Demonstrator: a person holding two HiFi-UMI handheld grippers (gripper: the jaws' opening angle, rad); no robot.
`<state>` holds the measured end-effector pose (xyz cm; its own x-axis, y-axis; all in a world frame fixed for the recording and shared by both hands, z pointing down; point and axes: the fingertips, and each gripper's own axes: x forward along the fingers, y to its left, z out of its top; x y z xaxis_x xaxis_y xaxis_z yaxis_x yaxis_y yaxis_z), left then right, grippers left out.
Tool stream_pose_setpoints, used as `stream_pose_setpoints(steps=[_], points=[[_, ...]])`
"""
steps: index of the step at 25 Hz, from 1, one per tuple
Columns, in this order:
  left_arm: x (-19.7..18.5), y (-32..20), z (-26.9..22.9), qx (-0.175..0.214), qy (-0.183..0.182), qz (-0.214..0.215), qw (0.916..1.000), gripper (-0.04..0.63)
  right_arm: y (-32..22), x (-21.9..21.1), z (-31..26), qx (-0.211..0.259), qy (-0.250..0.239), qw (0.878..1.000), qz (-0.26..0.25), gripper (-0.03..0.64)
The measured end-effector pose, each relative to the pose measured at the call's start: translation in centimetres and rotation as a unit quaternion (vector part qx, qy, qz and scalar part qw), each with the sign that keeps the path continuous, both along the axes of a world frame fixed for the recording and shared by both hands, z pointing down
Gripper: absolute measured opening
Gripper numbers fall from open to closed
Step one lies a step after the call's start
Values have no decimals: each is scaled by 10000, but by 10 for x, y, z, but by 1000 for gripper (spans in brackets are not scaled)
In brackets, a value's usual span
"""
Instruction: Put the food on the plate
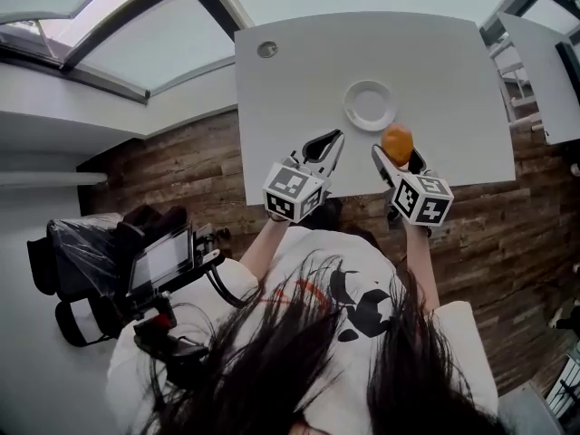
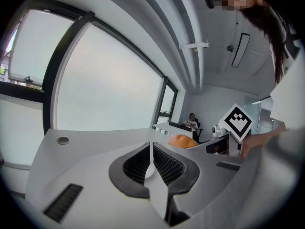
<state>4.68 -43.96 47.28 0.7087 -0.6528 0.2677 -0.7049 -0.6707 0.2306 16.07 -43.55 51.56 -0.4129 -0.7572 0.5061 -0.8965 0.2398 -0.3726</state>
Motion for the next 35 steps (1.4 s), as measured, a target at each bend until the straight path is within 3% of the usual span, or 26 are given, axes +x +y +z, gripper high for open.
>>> stream_pose_setpoints(steps=[6,12,17,35], points=[[-13,-34,11,-182,58,-36,9998,5,-56,-16,21,62,501,9981,-359,371],[-24,-65,27,-398,104,-62,9991,5,-107,-27,69,-190,1307,9870,-919,371],[-25,-63,31,-459,94,-95,9989,6,-118,-26,93,-382,1257,9858,-1050,371],[-25,-61,37,-548,90,-97,9984,6,-115,-27,131,-783,1822,9680,-1538,371]])
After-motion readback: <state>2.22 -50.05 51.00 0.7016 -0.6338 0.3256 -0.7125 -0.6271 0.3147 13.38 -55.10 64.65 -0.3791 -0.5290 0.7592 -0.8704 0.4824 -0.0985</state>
